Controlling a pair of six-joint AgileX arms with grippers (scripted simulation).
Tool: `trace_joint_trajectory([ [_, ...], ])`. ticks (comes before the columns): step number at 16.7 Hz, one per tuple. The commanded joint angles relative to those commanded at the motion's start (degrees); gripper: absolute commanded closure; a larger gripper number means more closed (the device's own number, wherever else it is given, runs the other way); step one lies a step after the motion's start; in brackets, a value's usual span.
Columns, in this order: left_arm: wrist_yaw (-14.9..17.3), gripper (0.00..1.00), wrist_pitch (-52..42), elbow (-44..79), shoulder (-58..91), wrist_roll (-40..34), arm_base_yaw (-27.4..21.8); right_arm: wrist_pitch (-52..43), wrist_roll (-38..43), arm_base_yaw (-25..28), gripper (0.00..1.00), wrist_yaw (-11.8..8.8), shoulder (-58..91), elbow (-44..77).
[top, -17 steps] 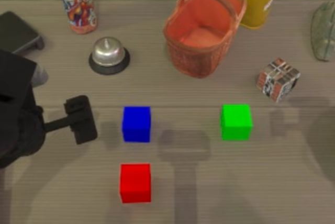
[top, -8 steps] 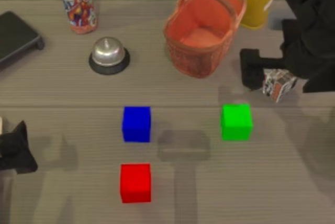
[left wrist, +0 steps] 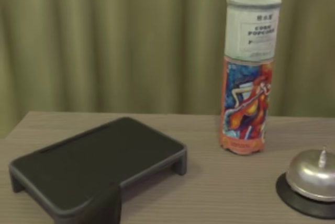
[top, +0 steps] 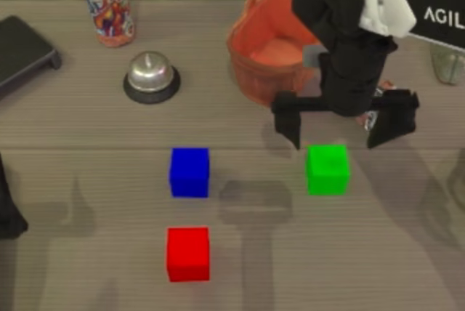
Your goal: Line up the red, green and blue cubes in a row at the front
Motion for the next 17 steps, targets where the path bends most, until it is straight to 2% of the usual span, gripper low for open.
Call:
trace_joint_trajectory([
  [8, 0.0, 0.0, 0.4, -0.1, -0.6, 0.5, 0.1, 0.8, 0.0, -0.1, 0.0, 0.0, 0.8, -0.3],
  [14, 0.0, 0.0, 0.4, -0.1, -0.6, 0.5, 0.1, 12.9, 0.2, 0.1, 0.0, 0.0, 5.5, -7.3],
  [17, 0.0, 0.0, 0.4, -0.1, -0.6, 0.5, 0.1, 14.9, 0.3, 0.2, 0.0, 0.1, 6.6, -8.6],
])
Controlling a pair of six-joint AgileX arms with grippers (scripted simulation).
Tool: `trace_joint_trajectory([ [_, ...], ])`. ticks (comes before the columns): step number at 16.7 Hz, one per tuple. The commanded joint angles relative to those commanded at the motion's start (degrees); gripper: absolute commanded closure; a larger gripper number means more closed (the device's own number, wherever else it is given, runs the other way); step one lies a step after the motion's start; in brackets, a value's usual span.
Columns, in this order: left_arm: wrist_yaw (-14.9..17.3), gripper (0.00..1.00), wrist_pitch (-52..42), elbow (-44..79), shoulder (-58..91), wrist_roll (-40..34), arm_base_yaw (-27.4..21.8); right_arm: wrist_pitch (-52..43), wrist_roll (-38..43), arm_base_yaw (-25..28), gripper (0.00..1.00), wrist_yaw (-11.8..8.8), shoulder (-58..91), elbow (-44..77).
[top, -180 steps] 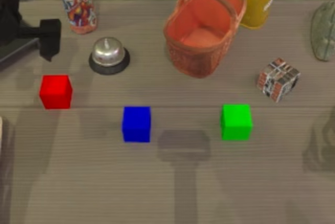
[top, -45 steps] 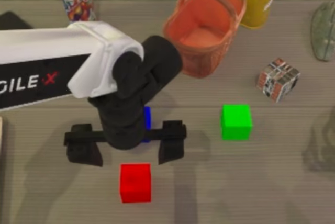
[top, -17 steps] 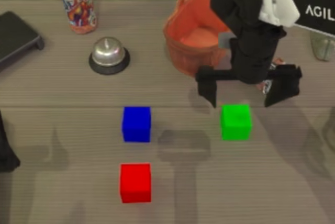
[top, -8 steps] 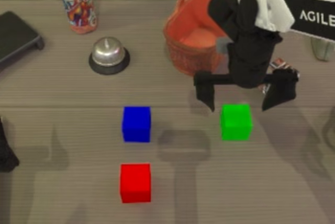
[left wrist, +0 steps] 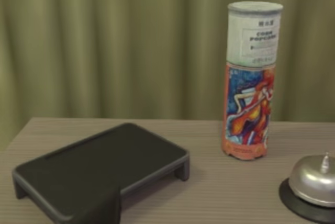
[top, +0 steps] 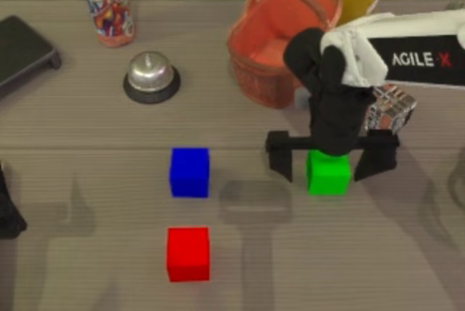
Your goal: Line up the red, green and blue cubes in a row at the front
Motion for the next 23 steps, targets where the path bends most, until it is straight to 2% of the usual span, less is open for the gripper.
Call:
trace_joint_trajectory([
  [3, 0.0, 0.0, 0.0, 0.0, 0.0, 0.0, 0.0, 0.0, 0.0, 0.0, 0.0, 0.0, 0.0, 0.0],
  [16, 0.0, 0.0, 0.0, 0.0, 0.0, 0.0, 0.0, 0.0, 0.0, 0.0, 0.98, 0.0, 0.0, 0.0],
  [23, 0.0, 0.0, 0.0, 0.0, 0.0, 0.0, 0.0, 0.0, 0.0, 0.0, 1.0, 0.0, 0.0, 0.0],
])
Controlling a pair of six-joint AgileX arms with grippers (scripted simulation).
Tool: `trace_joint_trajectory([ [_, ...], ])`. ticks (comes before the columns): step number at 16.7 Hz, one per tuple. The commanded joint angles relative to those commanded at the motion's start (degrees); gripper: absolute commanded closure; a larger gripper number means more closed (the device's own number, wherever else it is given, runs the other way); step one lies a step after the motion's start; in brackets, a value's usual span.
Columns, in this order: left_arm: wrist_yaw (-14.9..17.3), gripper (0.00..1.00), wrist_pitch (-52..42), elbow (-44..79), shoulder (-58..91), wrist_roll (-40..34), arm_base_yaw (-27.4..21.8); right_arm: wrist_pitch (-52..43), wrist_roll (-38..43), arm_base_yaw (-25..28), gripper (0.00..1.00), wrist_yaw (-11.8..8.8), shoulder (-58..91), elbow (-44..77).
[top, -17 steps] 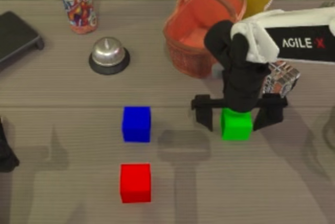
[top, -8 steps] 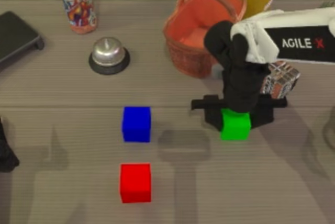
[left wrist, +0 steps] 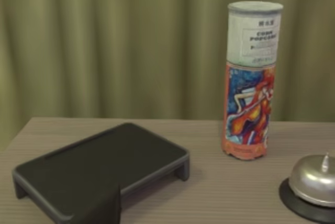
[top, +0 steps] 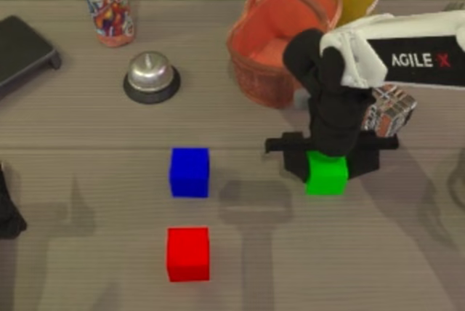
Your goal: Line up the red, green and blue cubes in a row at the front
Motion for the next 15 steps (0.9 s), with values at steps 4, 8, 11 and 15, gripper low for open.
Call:
trace_joint_trajectory([
  [4, 0.0, 0.0, 0.0, 0.0, 0.0, 0.0, 0.0, -1.0, 0.0, 0.0, 1.0, 0.0, -0.5, 0.8],
  [8, 0.0, 0.0, 0.0, 0.0, 0.0, 0.0, 0.0, -9.0, 0.1, 0.2, 1.0, 0.0, -3.4, 5.2],
  [11, 0.0, 0.0, 0.0, 0.0, 0.0, 0.0, 0.0, -13.1, -0.1, 0.4, 1.0, 0.0, -5.5, 7.6],
  [15, 0.0, 0.0, 0.0, 0.0, 0.0, 0.0, 0.0, -13.0, 0.0, 0.0, 1.0, -0.1, -5.4, 7.6],
])
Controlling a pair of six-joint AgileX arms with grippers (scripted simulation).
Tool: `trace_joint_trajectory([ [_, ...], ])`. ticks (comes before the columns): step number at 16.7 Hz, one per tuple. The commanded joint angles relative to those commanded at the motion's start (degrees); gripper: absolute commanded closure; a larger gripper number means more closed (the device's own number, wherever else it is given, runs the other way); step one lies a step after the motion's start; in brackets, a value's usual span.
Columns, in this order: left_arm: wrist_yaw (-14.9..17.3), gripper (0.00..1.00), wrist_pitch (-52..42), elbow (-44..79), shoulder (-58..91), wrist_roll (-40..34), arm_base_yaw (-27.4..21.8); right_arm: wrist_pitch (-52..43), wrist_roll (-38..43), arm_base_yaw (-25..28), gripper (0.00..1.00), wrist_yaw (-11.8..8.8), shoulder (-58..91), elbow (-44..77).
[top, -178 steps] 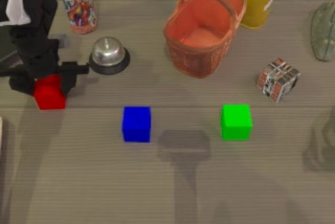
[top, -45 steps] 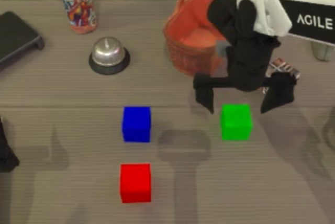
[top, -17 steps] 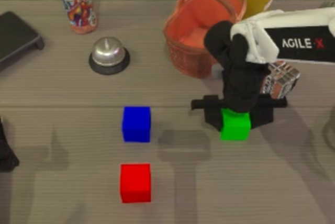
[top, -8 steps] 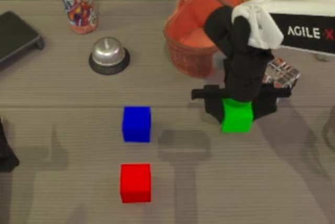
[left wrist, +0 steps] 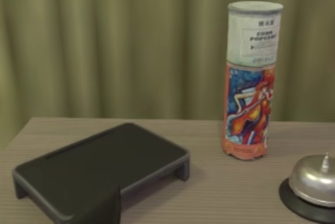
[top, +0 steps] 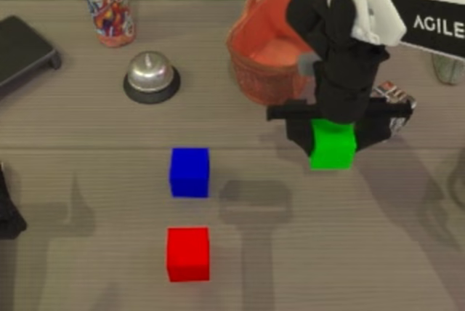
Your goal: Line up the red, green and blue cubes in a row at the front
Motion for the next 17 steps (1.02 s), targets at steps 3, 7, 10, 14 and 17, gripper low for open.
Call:
trace_joint_trajectory([
  [3, 0.0, 0.0, 0.0, 0.0, 0.0, 0.0, 0.0, 0.0, 2.3, 2.3, 1.0, 0.0, -0.9, -1.0],
  [7, 0.0, 0.0, 0.0, 0.0, 0.0, 0.0, 0.0, 0.1, 11.6, 11.3, 1.0, 0.0, -5.0, -5.3],
  [10, 0.0, 0.0, 0.0, 0.0, 0.0, 0.0, 0.0, 0.2, 19.4, 19.0, 1.0, 0.0, -8.4, -8.9],
  [14, 0.0, 0.0, 0.0, 0.0, 0.0, 0.0, 0.0, 0.5, 22.9, 22.5, 1.0, 0.0, -10.5, -10.9],
  [17, 0.0, 0.0, 0.0, 0.0, 0.0, 0.0, 0.0, 0.5, 22.9, 22.3, 1.0, -0.1, -10.2, -10.7],
])
